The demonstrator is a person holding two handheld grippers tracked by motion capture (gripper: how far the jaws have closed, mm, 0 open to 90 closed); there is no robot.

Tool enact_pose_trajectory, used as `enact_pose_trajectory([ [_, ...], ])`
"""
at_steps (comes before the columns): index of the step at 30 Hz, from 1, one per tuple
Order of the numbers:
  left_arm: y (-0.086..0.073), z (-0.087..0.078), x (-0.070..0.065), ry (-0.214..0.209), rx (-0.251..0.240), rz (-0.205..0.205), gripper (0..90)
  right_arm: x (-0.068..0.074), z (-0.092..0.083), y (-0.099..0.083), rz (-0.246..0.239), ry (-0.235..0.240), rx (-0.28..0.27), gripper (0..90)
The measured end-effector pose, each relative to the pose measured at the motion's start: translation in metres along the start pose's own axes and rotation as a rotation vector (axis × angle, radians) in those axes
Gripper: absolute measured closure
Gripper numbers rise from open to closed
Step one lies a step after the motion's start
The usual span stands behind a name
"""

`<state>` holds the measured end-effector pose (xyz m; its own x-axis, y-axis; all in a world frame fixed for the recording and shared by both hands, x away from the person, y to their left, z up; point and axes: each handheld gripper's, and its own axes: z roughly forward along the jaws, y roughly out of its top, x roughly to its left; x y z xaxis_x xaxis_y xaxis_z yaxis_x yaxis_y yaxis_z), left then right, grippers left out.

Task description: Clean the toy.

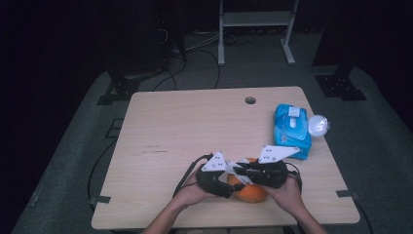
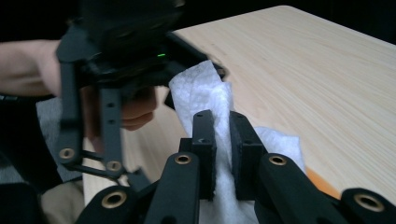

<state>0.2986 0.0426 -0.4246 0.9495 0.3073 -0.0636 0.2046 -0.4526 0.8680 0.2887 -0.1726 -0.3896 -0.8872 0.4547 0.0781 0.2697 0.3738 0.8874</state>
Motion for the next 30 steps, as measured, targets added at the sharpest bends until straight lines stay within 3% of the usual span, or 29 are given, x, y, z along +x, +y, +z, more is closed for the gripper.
enact_pose_trajectory([
  [2, -0.001, 0.000, 0.000, 0.003, 0.010, 0.022, 29.0, -0.009, -0.005, -0.002, 0.020, -0.024, -0.009, 81.6],
  [3, -0.002, 0.000, 0.000, 0.002, 0.012, 0.023, 28.9, -0.019, -0.010, -0.007, 0.055, -0.036, -0.009, 81.6],
  [7, -0.004, 0.001, 0.003, -0.008, -0.004, -0.003, 26.4, -0.029, -0.017, -0.014, 0.103, -0.031, -0.012, 81.5],
  [9, -0.004, 0.001, 0.003, -0.012, -0.018, -0.014, 25.3, -0.030, -0.019, -0.015, 0.104, -0.036, -0.013, 81.5],
  [12, -0.003, 0.001, 0.003, -0.009, -0.018, -0.002, 26.6, -0.025, -0.018, -0.011, 0.088, -0.032, -0.014, 81.5],
  [15, -0.002, 0.002, 0.001, -0.002, -0.017, 0.001, 26.7, -0.012, -0.010, -0.007, 0.060, 0.007, -0.015, 81.4],
  [16, -0.001, 0.003, 0.000, 0.000, -0.013, 0.011, 26.6, -0.005, -0.004, -0.005, 0.040, 0.023, -0.006, 81.4],
  [19, -0.002, 0.003, -0.002, 0.010, -0.001, 0.040, 26.7, -0.002, 0.001, -0.003, 0.022, 0.023, 0.005, 81.5],
  [22, -0.003, 0.002, 0.000, 0.005, 0.004, 0.056, 27.2, -0.011, -0.001, -0.004, 0.050, 0.020, 0.002, 81.6],
  [25, -0.006, 0.002, 0.003, 0.002, 0.009, 0.054, 27.3, -0.024, -0.009, -0.009, 0.083, -0.014, -0.001, 81.5],
  [28, -0.011, 0.001, 0.008, -0.004, 0.014, 0.033, 27.2, -0.036, -0.017, -0.017, 0.126, -0.038, 0.002, 81.5],
  [30, -0.013, 0.000, 0.012, -0.012, 0.016, 0.014, 26.3, -0.042, -0.019, -0.023, 0.156, -0.030, 0.002, 81.5],
])
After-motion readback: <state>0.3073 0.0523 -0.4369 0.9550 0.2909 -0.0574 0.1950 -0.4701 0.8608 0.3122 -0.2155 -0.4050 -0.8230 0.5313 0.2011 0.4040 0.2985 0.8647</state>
